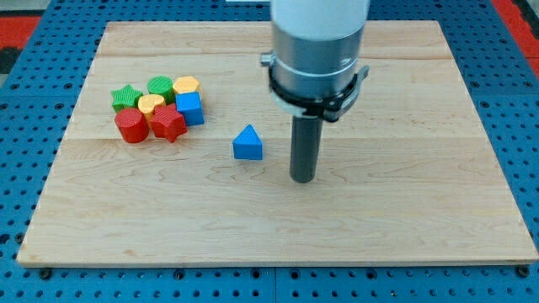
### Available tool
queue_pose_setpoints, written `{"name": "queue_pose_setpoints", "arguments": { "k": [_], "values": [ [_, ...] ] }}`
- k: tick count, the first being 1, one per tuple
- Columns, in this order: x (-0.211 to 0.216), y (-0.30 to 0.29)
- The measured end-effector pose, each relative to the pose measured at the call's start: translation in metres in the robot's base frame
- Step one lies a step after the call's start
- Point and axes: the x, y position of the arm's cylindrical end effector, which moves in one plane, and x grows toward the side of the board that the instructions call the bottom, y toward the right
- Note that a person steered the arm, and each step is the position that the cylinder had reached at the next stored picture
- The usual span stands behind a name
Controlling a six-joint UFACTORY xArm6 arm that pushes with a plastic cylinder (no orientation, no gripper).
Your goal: Move the blue triangle towards left side of red circle
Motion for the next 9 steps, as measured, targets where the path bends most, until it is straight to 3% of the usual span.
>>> {"name": "queue_pose_setpoints", "arguments": {
  "k": [1, 2, 3, 5, 6, 7, 9],
  "values": [
    [-0.029, -0.021],
    [-0.032, -0.105],
    [-0.032, -0.192],
    [-0.003, -0.245],
    [-0.004, -0.305],
    [-0.005, -0.307],
    [0.004, -0.253]
  ]
}}
